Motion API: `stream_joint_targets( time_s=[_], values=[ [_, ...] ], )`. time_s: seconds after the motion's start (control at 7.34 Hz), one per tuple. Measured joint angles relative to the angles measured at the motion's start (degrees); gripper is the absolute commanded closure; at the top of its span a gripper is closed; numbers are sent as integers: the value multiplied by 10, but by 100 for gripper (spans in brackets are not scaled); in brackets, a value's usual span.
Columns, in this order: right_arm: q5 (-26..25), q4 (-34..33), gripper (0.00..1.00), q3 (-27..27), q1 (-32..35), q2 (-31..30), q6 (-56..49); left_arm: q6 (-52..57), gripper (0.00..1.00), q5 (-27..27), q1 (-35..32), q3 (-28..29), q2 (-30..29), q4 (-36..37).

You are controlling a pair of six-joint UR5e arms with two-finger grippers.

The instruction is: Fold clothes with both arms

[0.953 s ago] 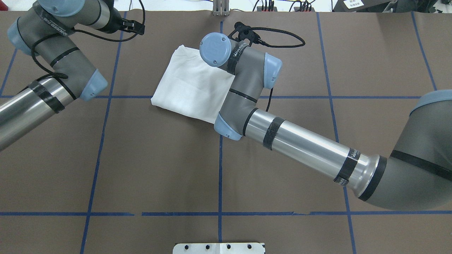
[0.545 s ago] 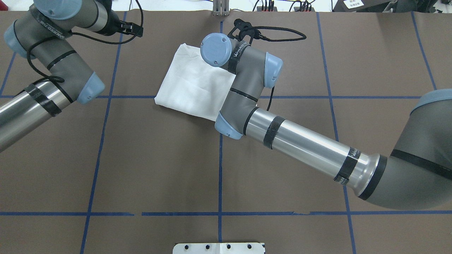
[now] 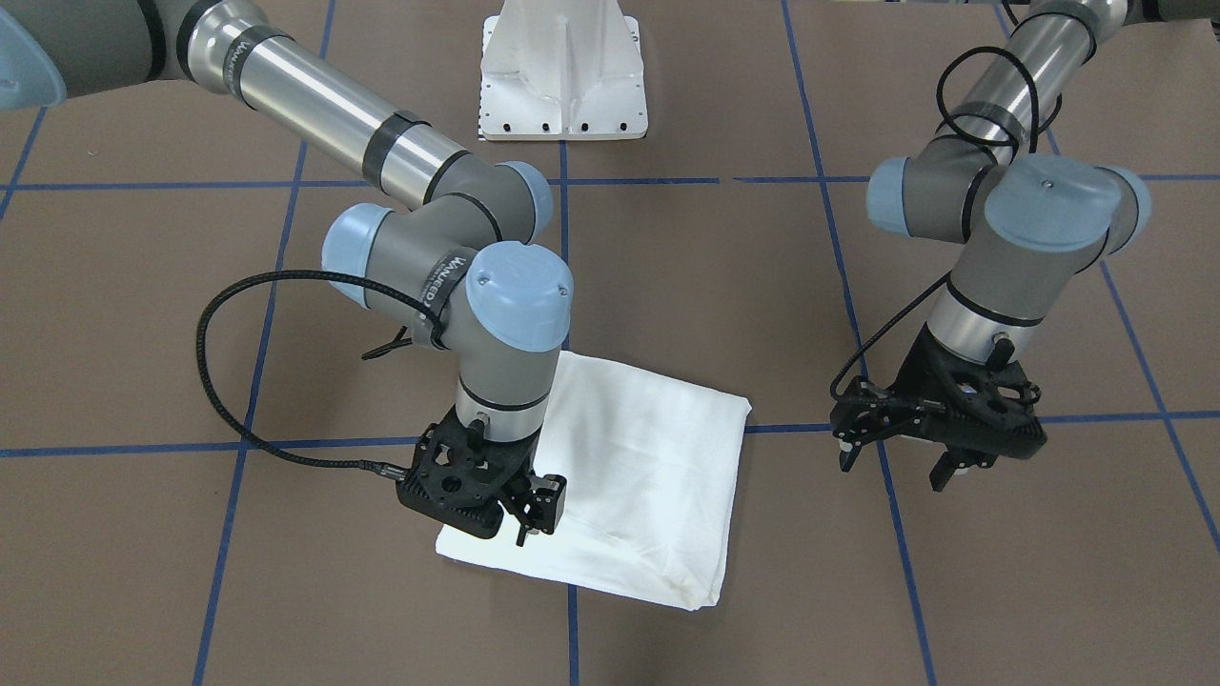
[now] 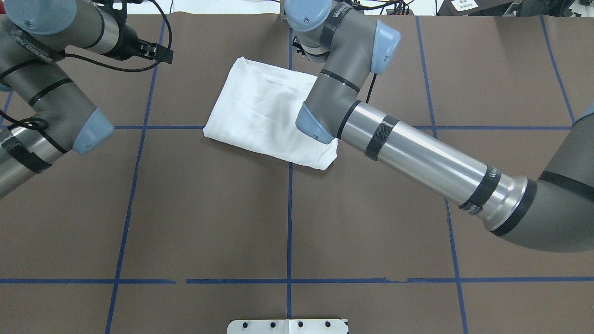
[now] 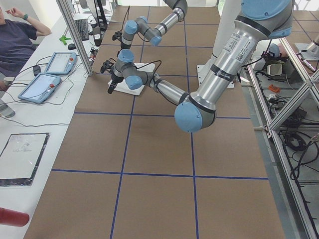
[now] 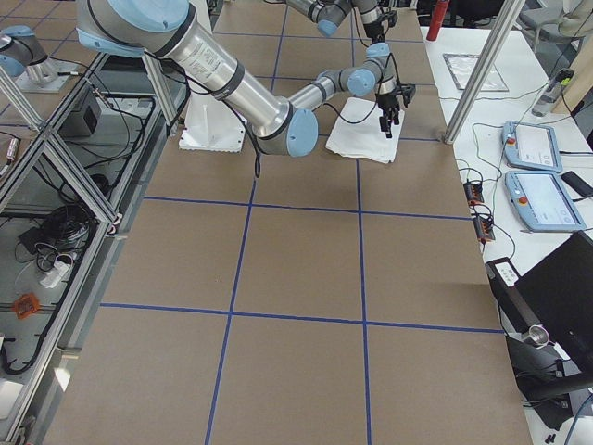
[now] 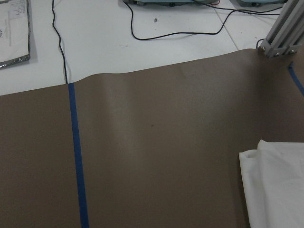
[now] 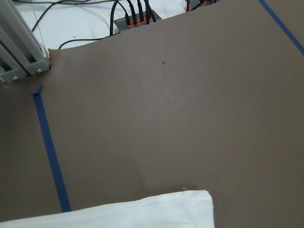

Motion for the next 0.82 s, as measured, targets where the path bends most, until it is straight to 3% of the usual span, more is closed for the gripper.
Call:
stream_joint_targets(
  time_s=[0.27, 0.41, 0.68, 0.82],
  values=[
    [90, -87, 0, 123, 60, -71, -148, 119, 0, -19, -34, -97, 64, 89],
    [125, -137, 0, 195, 94, -120, -236, 193, 0, -47, -73, -118, 101, 107],
    [183, -218, 0, 316, 180, -233, -445, 298, 0, -131, -168, -126, 187, 112],
    [215, -231, 0, 347, 228, -295, -553, 313, 0, -149, -195, -125, 230, 111]
  ],
)
